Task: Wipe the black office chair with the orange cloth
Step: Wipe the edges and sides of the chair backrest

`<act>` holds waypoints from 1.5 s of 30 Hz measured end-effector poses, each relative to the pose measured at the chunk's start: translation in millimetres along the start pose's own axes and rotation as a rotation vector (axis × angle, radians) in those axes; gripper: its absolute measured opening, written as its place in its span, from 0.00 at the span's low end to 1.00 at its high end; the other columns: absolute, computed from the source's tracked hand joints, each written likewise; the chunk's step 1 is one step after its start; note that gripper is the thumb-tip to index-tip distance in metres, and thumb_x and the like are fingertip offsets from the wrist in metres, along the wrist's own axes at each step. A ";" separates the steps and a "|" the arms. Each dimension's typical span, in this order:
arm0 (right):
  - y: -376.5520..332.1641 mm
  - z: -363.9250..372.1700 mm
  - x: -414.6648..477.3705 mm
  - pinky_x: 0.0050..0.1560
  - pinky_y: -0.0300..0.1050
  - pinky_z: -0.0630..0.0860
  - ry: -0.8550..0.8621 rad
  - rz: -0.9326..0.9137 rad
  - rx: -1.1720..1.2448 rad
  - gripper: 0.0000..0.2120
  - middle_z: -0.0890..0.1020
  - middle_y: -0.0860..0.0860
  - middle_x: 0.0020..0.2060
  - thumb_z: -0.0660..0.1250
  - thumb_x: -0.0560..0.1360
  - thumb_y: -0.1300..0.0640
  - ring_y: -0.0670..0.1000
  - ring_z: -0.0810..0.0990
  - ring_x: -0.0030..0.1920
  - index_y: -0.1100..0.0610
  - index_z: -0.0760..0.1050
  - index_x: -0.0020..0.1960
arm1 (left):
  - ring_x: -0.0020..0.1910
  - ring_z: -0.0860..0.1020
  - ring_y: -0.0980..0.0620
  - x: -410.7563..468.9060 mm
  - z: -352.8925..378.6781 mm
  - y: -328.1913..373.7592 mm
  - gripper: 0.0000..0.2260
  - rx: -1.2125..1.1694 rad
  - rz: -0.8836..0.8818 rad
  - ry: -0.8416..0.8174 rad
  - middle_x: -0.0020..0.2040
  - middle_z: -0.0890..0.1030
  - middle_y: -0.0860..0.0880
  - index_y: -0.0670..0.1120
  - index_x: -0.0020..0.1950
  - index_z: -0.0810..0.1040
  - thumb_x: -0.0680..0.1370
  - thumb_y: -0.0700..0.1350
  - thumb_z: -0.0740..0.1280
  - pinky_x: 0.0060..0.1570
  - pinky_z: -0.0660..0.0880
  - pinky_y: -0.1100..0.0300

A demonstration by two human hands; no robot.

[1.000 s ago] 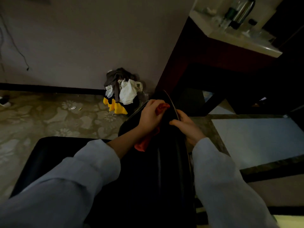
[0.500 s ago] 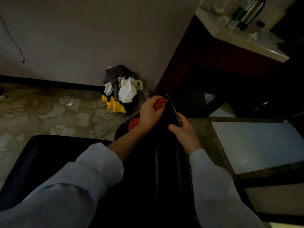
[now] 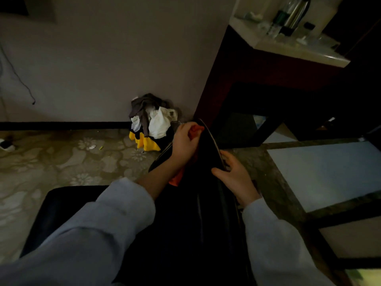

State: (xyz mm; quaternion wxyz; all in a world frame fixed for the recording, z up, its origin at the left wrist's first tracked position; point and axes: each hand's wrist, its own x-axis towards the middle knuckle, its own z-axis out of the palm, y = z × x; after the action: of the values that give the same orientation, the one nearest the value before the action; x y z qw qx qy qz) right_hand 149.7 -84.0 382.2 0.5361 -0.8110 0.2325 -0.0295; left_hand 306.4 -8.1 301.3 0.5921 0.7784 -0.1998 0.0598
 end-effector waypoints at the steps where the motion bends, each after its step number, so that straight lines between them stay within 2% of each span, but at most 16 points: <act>1: 3.9 -4.5 -11.8 0.49 0.33 0.70 0.016 0.004 -0.017 0.21 0.74 0.39 0.50 0.69 0.74 0.60 0.39 0.75 0.51 0.44 0.68 0.61 | 0.50 0.75 0.51 1.1 3.9 -0.5 0.10 0.001 -0.047 0.028 0.51 0.79 0.44 0.44 0.55 0.79 0.76 0.44 0.67 0.52 0.73 0.57; 3: 14.2 -12.4 -37.4 0.49 0.30 0.69 0.036 0.028 -0.028 0.22 0.73 0.39 0.52 0.69 0.74 0.59 0.38 0.74 0.50 0.44 0.67 0.63 | 0.50 0.76 0.50 -9.2 8.9 5.5 0.10 -0.010 -0.092 0.072 0.52 0.79 0.44 0.44 0.56 0.78 0.76 0.44 0.67 0.51 0.72 0.59; 6: 30.5 -14.3 -71.6 0.41 0.29 0.73 0.028 0.093 0.125 0.17 0.76 0.39 0.50 0.68 0.75 0.61 0.33 0.76 0.43 0.41 0.69 0.54 | 0.51 0.76 0.53 -42.3 6.6 21.7 0.10 -0.028 -0.029 0.059 0.53 0.79 0.45 0.45 0.56 0.79 0.76 0.44 0.68 0.52 0.71 0.63; 9: 41.3 -8.3 -89.3 0.43 0.33 0.74 0.048 0.126 0.221 0.18 0.76 0.35 0.47 0.67 0.76 0.61 0.33 0.78 0.43 0.40 0.69 0.54 | 0.50 0.75 0.58 -82.6 -3.0 38.1 0.09 -0.082 0.077 -0.006 0.52 0.79 0.47 0.45 0.54 0.80 0.74 0.44 0.69 0.52 0.70 0.71; 12: 44.7 -4.8 -96.1 0.46 0.33 0.74 0.075 0.119 0.252 0.19 0.76 0.36 0.49 0.66 0.76 0.62 0.35 0.75 0.47 0.44 0.67 0.61 | 0.52 0.76 0.58 -129.8 -12.8 49.5 0.10 -0.121 0.173 -0.104 0.52 0.79 0.47 0.50 0.53 0.79 0.73 0.49 0.66 0.55 0.69 0.72; 17: 42.8 0.6 -106.3 0.44 0.32 0.75 0.130 0.062 0.245 0.20 0.79 0.39 0.47 0.64 0.75 0.68 0.33 0.78 0.45 0.41 0.71 0.51 | 0.54 0.74 0.59 -194.7 -31.4 54.9 0.13 -0.141 0.322 -0.268 0.54 0.75 0.49 0.51 0.57 0.74 0.73 0.46 0.66 0.56 0.69 0.71; 21: 42.6 1.7 -120.1 0.45 0.30 0.74 0.106 0.019 0.212 0.24 0.77 0.35 0.47 0.64 0.75 0.68 0.29 0.77 0.43 0.37 0.69 0.51 | 0.53 0.73 0.63 -188.6 -40.1 57.7 0.11 -0.148 0.305 -0.306 0.53 0.74 0.51 0.50 0.55 0.76 0.73 0.46 0.67 0.55 0.68 0.72; 23: 45.8 2.7 -127.4 0.47 0.31 0.73 0.109 0.005 0.184 0.24 0.77 0.34 0.48 0.65 0.75 0.67 0.29 0.76 0.45 0.37 0.68 0.51 | 0.52 0.74 0.60 -176.1 -41.6 61.1 0.09 -0.131 0.290 -0.283 0.51 0.77 0.50 0.47 0.53 0.78 0.74 0.46 0.66 0.55 0.70 0.69; 26: 48.1 3.6 -138.1 0.49 0.32 0.71 0.124 -0.010 0.161 0.22 0.76 0.32 0.48 0.67 0.75 0.64 0.31 0.75 0.47 0.37 0.67 0.52 | 0.51 0.77 0.52 -149.7 -43.6 61.9 0.09 -0.069 0.152 -0.205 0.51 0.79 0.47 0.44 0.53 0.77 0.75 0.44 0.67 0.53 0.74 0.60; 28: 48.6 4.1 -141.6 0.53 0.37 0.71 0.116 -0.020 0.137 0.22 0.75 0.34 0.50 0.67 0.75 0.62 0.34 0.75 0.50 0.37 0.65 0.56 | 0.50 0.77 0.52 -125.9 -45.5 61.1 0.08 0.017 0.132 -0.181 0.51 0.79 0.47 0.44 0.54 0.77 0.76 0.43 0.67 0.51 0.72 0.66; 30: 47.4 3.7 -142.2 0.54 0.39 0.71 0.101 -0.017 0.119 0.21 0.75 0.36 0.51 0.67 0.76 0.59 0.40 0.76 0.52 0.39 0.64 0.59 | 0.48 0.76 0.53 -106.0 -44.8 66.0 0.08 0.146 0.205 -0.210 0.51 0.77 0.47 0.44 0.55 0.77 0.76 0.42 0.68 0.46 0.68 0.72; 33: 44.7 4.0 -140.0 0.45 0.32 0.71 0.087 -0.011 0.091 0.20 0.75 0.39 0.52 0.66 0.76 0.58 0.39 0.75 0.50 0.41 0.62 0.61 | 0.50 0.77 0.51 -97.5 -36.0 73.7 0.08 0.221 0.283 -0.315 0.53 0.77 0.47 0.45 0.55 0.78 0.76 0.43 0.68 0.49 0.71 0.64; 36: 43.9 3.5 -142.1 0.37 0.24 0.69 0.106 -0.017 0.129 0.19 0.74 0.37 0.48 0.65 0.76 0.60 0.34 0.73 0.46 0.40 0.64 0.57 | 0.52 0.76 0.52 -104.5 -30.3 78.1 0.08 0.187 0.255 -0.376 0.55 0.76 0.49 0.46 0.55 0.79 0.76 0.43 0.68 0.52 0.72 0.63; 39: 46.9 4.8 -142.9 0.35 0.23 0.69 0.110 0.012 0.197 0.19 0.75 0.37 0.48 0.65 0.76 0.60 0.34 0.74 0.45 0.41 0.64 0.58 | 0.51 0.76 0.54 -113.8 -35.5 83.4 0.09 0.154 0.244 -0.437 0.53 0.75 0.51 0.47 0.54 0.80 0.75 0.46 0.69 0.55 0.72 0.62; 42: 49.1 6.9 -144.2 0.35 0.24 0.70 0.136 0.021 0.202 0.19 0.75 0.38 0.49 0.66 0.76 0.60 0.35 0.75 0.45 0.42 0.66 0.61 | 0.51 0.74 0.58 -133.7 -43.0 86.3 0.17 0.115 0.278 -0.550 0.53 0.73 0.52 0.48 0.56 0.79 0.74 0.57 0.65 0.55 0.69 0.69; 45: 51.1 7.8 -146.1 0.35 0.26 0.70 0.143 0.014 0.232 0.18 0.76 0.36 0.48 0.65 0.76 0.60 0.34 0.75 0.44 0.40 0.67 0.57 | 0.56 0.73 0.55 -149.9 -45.0 81.2 0.14 0.113 0.217 -0.555 0.58 0.70 0.50 0.50 0.61 0.77 0.77 0.52 0.65 0.58 0.68 0.66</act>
State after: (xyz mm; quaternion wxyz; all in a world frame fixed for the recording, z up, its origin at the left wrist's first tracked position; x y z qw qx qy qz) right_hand 4.3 -33.8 363.2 0.6087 -0.7377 0.2706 -0.1103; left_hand 145.0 52.6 338.0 0.4609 0.7708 -0.4322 -0.0813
